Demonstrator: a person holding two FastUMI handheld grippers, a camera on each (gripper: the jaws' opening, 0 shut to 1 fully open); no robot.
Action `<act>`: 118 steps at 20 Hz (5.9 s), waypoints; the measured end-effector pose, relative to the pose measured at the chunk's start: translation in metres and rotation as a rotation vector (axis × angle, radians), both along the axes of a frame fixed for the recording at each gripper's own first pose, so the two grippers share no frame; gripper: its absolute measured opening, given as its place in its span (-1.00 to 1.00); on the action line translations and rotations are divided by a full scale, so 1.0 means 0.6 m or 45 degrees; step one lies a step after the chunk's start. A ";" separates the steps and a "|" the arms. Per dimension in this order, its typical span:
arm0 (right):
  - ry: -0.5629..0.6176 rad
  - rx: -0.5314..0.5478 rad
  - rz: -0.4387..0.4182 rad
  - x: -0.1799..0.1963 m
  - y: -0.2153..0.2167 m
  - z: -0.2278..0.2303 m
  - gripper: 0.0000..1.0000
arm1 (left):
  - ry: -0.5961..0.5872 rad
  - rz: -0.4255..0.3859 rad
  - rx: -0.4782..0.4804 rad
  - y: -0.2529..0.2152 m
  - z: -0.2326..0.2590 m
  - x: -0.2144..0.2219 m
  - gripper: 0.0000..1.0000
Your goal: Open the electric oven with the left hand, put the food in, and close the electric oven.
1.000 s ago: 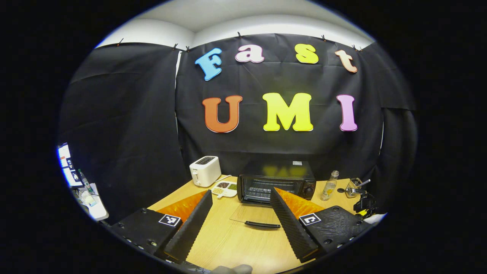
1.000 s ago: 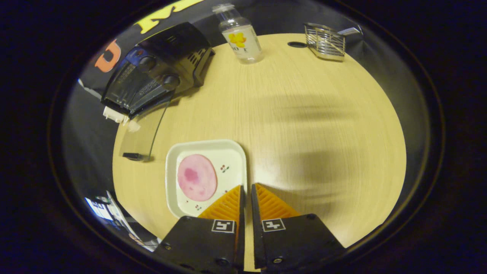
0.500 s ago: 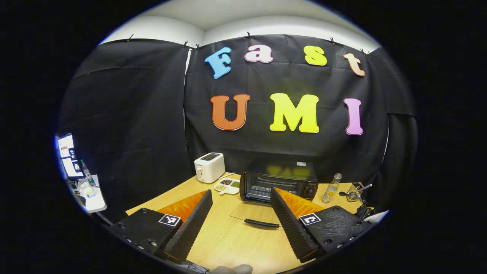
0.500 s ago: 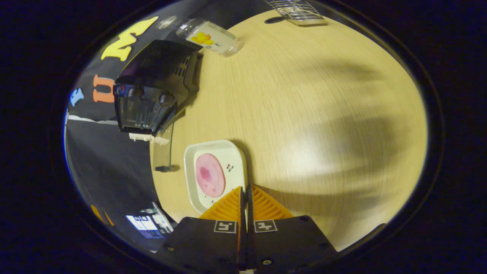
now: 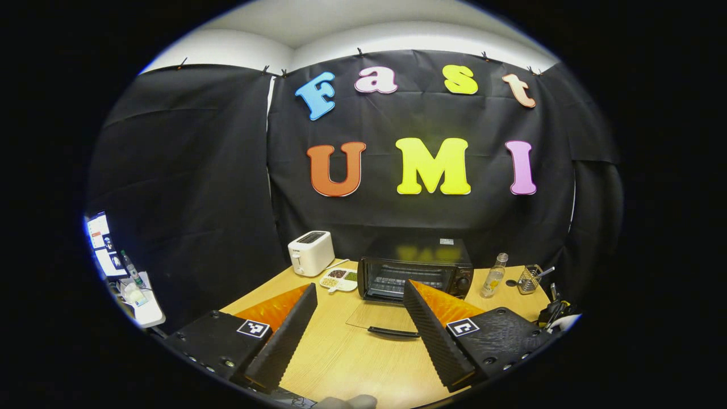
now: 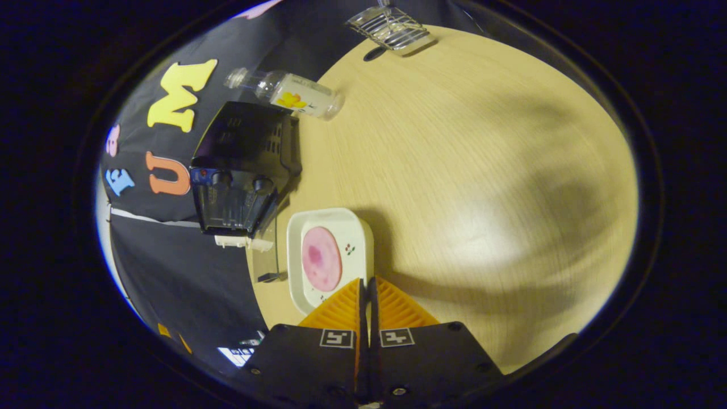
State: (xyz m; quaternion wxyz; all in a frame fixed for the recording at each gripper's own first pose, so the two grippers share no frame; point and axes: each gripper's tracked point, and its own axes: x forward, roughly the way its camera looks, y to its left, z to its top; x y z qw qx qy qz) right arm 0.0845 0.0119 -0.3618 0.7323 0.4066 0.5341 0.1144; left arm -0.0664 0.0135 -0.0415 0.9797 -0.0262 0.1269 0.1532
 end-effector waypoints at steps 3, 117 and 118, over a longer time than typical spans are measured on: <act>-0.023 0.044 -0.099 0.013 0.013 0.036 -0.92 | -0.003 -0.037 -0.012 0.013 -0.005 0.014 0.94; -0.870 -1.208 -0.397 -0.182 -0.050 0.397 0.93 | 0.516 -0.551 -0.158 -0.079 -0.534 0.199 0.95; -0.871 -1.208 -0.399 -0.182 -0.048 0.396 0.93 | 0.509 -0.550 -0.161 -0.078 -0.527 0.201 0.95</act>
